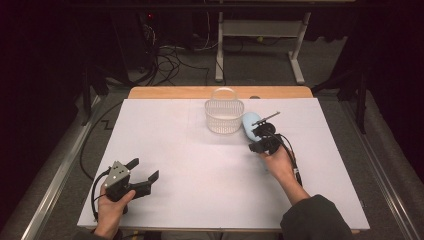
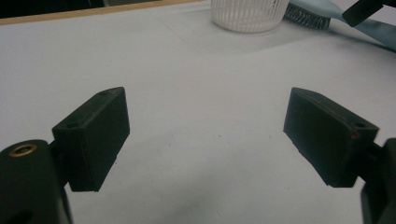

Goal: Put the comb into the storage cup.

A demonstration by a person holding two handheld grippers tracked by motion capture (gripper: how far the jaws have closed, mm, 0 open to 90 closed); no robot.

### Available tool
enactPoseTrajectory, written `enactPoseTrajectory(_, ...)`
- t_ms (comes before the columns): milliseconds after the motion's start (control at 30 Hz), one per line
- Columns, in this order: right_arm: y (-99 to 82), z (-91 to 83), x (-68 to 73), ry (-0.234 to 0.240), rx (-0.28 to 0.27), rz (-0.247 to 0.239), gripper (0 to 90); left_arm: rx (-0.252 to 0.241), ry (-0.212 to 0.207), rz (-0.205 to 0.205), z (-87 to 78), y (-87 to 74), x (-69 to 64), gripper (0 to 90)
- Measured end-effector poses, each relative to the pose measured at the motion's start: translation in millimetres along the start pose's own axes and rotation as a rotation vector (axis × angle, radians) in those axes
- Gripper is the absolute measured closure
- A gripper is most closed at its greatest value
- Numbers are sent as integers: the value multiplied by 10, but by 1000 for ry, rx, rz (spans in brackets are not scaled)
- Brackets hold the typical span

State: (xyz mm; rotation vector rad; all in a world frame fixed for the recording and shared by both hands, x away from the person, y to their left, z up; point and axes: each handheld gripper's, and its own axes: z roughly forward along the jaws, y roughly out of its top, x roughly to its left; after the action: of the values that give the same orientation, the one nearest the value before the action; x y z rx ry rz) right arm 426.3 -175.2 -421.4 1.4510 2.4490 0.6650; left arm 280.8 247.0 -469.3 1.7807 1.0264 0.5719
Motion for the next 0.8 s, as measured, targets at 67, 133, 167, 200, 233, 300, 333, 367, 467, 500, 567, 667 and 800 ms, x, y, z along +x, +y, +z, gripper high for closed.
enactPoseTrajectory(67,-8,-36,-8,2,-9,2,754,0,-1,0,1,0,0,154)
enactPoseTrajectory(133,-19,-68,-25,4,-18,5,728,0,-2,0,0,1,2,155)
enactPoseTrajectory(167,-26,-82,-35,2,-26,7,717,0,-2,-1,0,2,3,155)
enactPoseTrajectory(200,-36,-100,-48,1,-34,12,704,0,-2,-1,0,2,3,155)
enactPoseTrajectory(233,-42,-113,-57,0,-33,16,694,-1,-2,-1,0,3,4,155)
enactPoseTrajectory(300,-60,-143,-90,-2,-45,21,670,0,-3,-1,2,4,5,155)
enactPoseTrajectory(333,-67,-150,-101,0,-50,26,660,0,-3,-1,1,5,6,155)
enactPoseTrajectory(367,-79,-162,-122,4,-52,32,651,0,-3,-1,1,5,7,155)
enactPoseTrajectory(467,-101,-174,-151,4,-48,44,630,-1,-3,0,4,7,7,155)
enactPoseTrajectory(500,-108,-175,-161,4,-49,48,620,-2,-3,0,4,7,6,155)
enactPoseTrajectory(567,-113,-172,-181,0,-50,48,607,-2,-4,0,2,7,6,155)
enactPoseTrajectory(667,-107,-145,-203,-8,-41,65,591,-3,-3,-1,0,7,8,155)
enactPoseTrajectory(800,-81,-65,-226,-20,-19,80,581,-4,-4,-1,-1,6,8,155)
